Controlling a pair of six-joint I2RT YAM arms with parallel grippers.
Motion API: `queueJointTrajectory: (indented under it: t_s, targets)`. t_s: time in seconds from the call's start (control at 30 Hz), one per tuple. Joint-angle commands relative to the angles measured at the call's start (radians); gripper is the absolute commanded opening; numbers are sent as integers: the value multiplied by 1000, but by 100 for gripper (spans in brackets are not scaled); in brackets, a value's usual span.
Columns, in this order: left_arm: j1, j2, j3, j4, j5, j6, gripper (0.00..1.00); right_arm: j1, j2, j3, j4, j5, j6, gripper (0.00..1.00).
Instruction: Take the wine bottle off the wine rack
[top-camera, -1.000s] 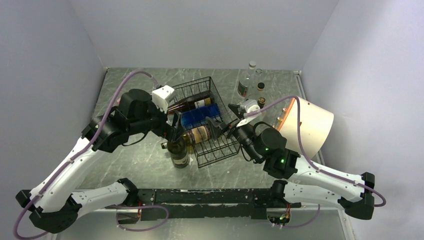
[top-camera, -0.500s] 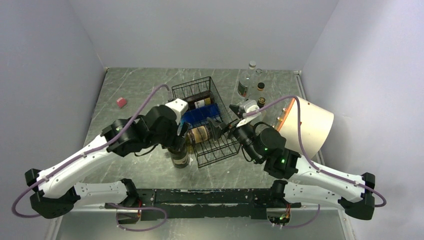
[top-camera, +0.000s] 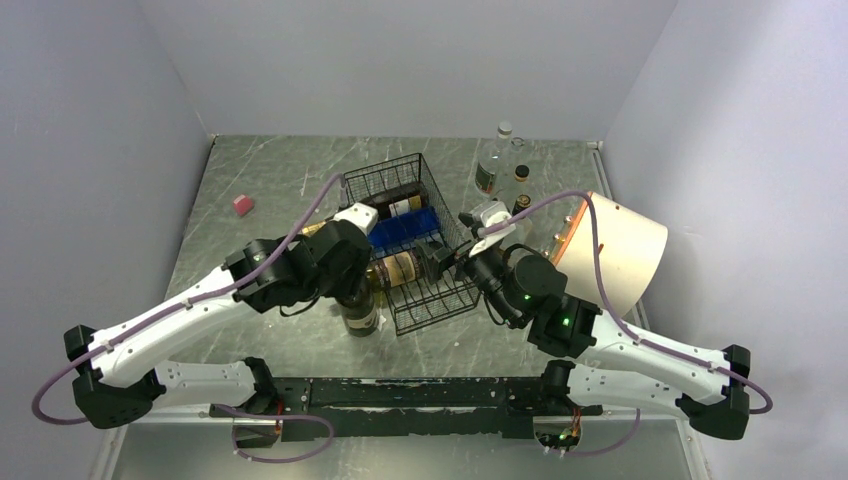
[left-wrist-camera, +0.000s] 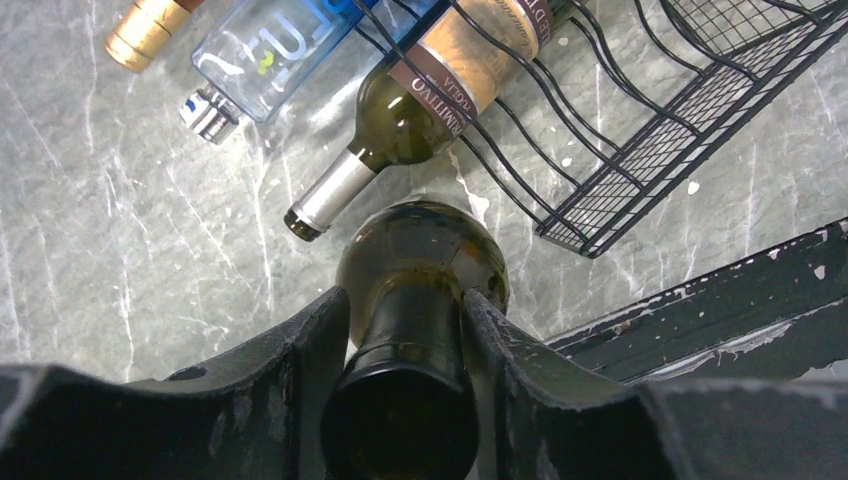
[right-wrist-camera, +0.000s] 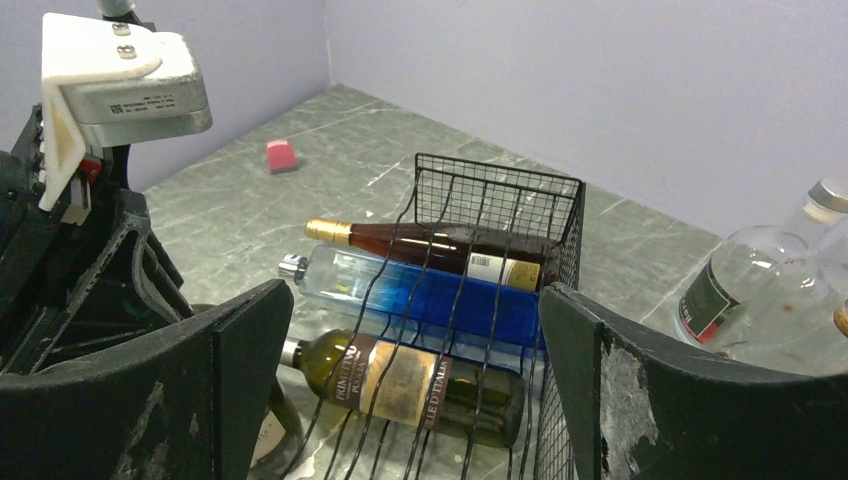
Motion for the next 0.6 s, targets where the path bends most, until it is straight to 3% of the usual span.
queueJointTrajectory:
  t_s: [0.0,0.1,0.2,0.57]
  targets:
    - [-5,-23,-43,-27,-15,-46,46,-5,-21,9,-3,2,-10,100]
    - [-5,-29,-34,-68,-30,-72,33,-6,-22,-11,15,8,-11,100]
    - [-5,-32,4,-116,-44,-92,8,-5,-14,-16,11,0,-3,100]
    - [38,-25,86,-327,-214,-252,7,-6,0,-11,-7,-8,26,100]
